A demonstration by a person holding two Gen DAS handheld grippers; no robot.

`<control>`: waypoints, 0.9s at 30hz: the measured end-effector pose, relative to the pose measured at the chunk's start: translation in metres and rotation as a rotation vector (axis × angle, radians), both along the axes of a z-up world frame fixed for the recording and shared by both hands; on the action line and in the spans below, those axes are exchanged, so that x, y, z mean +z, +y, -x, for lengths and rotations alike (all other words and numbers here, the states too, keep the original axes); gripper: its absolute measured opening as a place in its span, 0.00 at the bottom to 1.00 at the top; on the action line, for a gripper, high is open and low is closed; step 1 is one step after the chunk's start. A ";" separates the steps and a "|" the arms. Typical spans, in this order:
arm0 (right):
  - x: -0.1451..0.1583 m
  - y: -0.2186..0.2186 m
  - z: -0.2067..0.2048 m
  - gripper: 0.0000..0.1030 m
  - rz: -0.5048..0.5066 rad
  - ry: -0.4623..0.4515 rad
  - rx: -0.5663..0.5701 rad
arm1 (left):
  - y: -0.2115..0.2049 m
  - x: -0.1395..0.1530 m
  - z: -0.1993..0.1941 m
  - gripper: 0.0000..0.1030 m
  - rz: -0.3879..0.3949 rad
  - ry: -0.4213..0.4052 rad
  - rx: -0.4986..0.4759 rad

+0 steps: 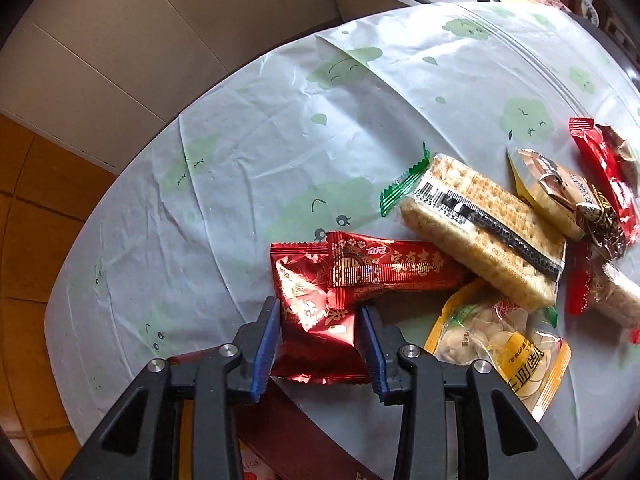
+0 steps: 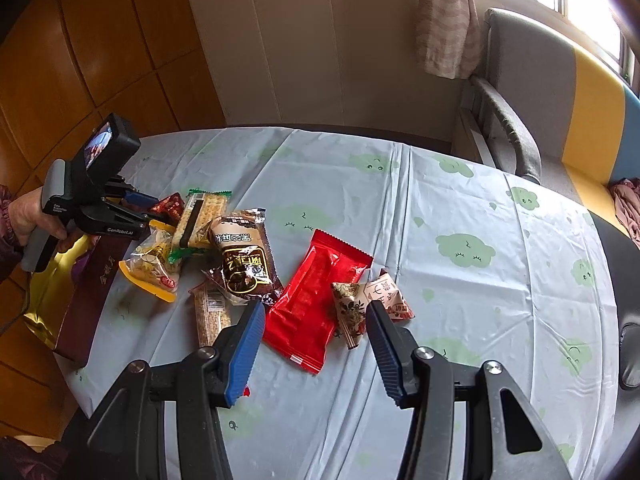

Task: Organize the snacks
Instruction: 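Lift the red pack toward the box with left while right grasps the clear snack bag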

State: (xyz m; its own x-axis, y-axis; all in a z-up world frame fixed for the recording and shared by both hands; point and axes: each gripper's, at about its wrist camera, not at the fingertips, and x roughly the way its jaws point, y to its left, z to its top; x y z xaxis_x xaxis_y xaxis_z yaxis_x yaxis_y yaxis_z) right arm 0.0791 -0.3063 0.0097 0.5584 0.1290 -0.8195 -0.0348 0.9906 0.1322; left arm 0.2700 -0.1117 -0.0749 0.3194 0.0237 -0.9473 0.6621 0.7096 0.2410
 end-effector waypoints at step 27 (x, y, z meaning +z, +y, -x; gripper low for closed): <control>-0.007 -0.002 -0.001 0.52 0.049 0.015 -0.017 | 0.006 0.040 0.092 0.33 0.278 0.080 -0.029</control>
State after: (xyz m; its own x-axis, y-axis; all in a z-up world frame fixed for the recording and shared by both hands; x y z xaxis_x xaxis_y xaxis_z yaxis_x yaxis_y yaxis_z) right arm 0.0803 -0.3082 0.0028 0.5481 0.0792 -0.8326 -0.0159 0.9963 0.0843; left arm 0.1784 -0.1061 -0.0353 0.2398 -0.2482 -0.9385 0.6921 0.7217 -0.0140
